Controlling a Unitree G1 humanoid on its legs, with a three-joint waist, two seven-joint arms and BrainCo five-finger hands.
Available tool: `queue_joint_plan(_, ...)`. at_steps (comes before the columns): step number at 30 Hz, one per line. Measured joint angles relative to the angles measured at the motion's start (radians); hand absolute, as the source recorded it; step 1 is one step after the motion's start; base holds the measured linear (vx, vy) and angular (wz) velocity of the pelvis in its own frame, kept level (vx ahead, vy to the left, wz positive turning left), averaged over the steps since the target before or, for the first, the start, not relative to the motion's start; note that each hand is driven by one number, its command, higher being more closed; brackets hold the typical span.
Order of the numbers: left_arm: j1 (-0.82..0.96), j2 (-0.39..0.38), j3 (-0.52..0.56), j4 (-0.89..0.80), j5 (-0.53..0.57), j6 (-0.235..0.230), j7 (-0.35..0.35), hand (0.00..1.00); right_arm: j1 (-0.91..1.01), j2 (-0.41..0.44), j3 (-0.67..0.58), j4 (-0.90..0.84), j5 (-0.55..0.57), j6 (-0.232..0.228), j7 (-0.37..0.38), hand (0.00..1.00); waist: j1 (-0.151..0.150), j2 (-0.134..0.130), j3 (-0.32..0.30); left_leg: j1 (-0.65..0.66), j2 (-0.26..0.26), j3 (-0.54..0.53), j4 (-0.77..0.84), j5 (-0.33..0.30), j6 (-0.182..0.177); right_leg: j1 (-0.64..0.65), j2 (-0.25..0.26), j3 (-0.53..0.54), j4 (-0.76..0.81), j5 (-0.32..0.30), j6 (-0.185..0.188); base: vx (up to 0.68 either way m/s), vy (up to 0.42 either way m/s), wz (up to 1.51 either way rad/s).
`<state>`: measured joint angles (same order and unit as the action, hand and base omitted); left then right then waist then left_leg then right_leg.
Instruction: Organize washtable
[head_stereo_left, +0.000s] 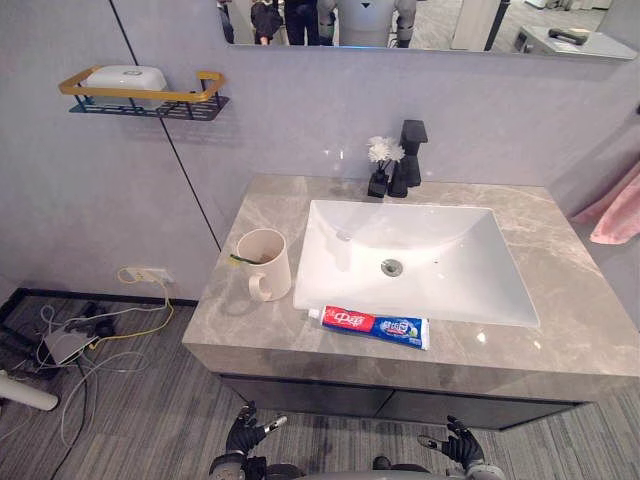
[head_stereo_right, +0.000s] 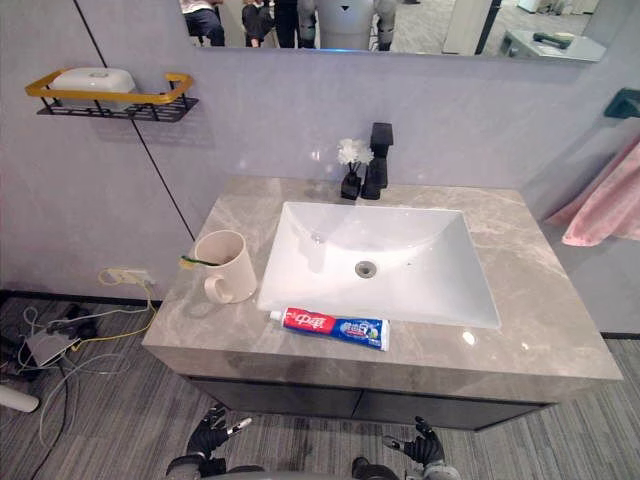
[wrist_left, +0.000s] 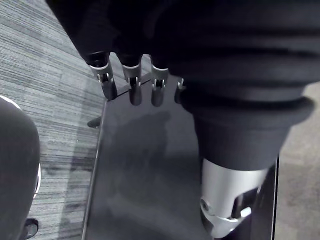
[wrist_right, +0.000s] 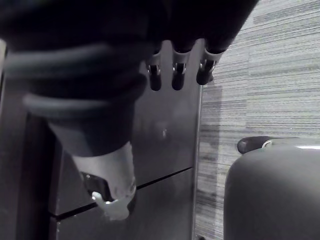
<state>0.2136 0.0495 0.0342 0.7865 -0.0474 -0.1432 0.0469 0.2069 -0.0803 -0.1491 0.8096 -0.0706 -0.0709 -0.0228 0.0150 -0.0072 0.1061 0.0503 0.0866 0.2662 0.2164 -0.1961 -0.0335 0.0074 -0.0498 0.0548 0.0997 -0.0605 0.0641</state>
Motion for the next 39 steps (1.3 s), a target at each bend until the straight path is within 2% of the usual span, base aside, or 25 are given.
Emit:
queue_joint_plan(13, 0.000, 0.001, 0.013, 0.000, 0.000, 0.001, 0.001, 0.00, -0.007, 0.017, -0.018, 0.001, -0.001, 0.000, 0.000, 0.00, 0.003, 0.001, -0.011, 0.021, 0.015, 0.003, 0.032, -0.028, 0.002, 0.016, 0.012, -0.008, 0.019, -0.004, 0.002, 0.08, 0.009, -0.04)
queue_joint_plan(20, 0.003, 0.002, 0.013, 0.004, 0.001, 0.001, 0.001, 0.00, -0.006, 0.014, -0.019, 0.028, -0.001, 0.000, -0.001, 0.00, 0.004, 0.004, -0.018, 0.029, 0.006, -0.008, 0.022, -0.026, 0.004, 0.026, 0.009, -0.025, 0.021, -0.010, 0.002, -0.02, -0.008, 0.04)
queue_joint_plan(21, -0.001, 0.015, 0.015, 0.048, 0.001, -0.001, 0.001, 0.00, -0.025, -0.007, -0.038, 0.081, -0.001, 0.000, -0.005, 0.00, 0.001, 0.003, -0.018, 0.085, -0.030, -0.041, -0.074, 0.012, 0.006, 0.038, -0.005, -0.026, 0.020, -0.022, 0.005, 0.00, 0.000, 0.00)
queue_joint_plan(27, 0.000, 0.015, 0.015, 0.048, 0.000, -0.001, 0.001, 0.00, -0.025, -0.007, -0.038, 0.084, 0.001, -0.001, -0.005, 0.00, 0.001, 0.002, -0.018, 0.082, -0.031, -0.042, -0.079, 0.012, 0.006, 0.036, -0.006, -0.027, 0.016, -0.022, 0.005, 0.00, 0.000, 0.00)
queue_joint_plan(30, -0.001, 0.015, 0.015, 0.063, -0.002, -0.004, 0.001, 0.00, -0.028, -0.009, -0.042, 0.132, 0.034, -0.004, -0.005, 0.00, 0.001, 0.000, -0.030, 0.074, -0.034, -0.046, -0.109, 0.018, 0.002, 0.038, -0.009, -0.039, -0.029, -0.006, 0.006, 0.01, 0.004, 0.06)
queue_joint_plan(32, -0.019, 0.016, 0.013, 0.106, -0.011, -0.012, 0.001, 0.00, -0.036, -0.013, -0.050, 0.177, 0.073, -0.008, -0.004, 0.00, 0.000, 0.007, -0.044, 0.062, -0.038, -0.052, -0.145, 0.037, 0.001, 0.041, -0.012, -0.052, -0.092, 0.023, 0.006, 0.07, 0.002, 0.08)
queue_joint_plan(35, -0.041, 0.022, 0.006, 0.151, -0.026, -0.015, 0.002, 0.00, -0.047, -0.012, -0.061, 0.219, 0.115, -0.010, 0.001, 0.00, 0.000, 0.003, -0.046, 0.057, -0.039, -0.065, -0.181, 0.062, 0.000, 0.045, -0.008, -0.071, -0.138, 0.041, 0.005, 0.10, -0.029, 0.13)
queue_joint_plan(39, -0.066, 0.030, -0.005, 0.197, -0.052, -0.015, 0.002, 0.00, -0.058, -0.013, -0.083, 0.245, 0.180, -0.011, 0.002, 0.00, -0.002, 0.004, -0.046, 0.057, -0.038, -0.089, -0.183, 0.063, -0.001, 0.080, 0.000, -0.116, -0.196, 0.061, 0.006, 0.11, -0.041, 0.10)
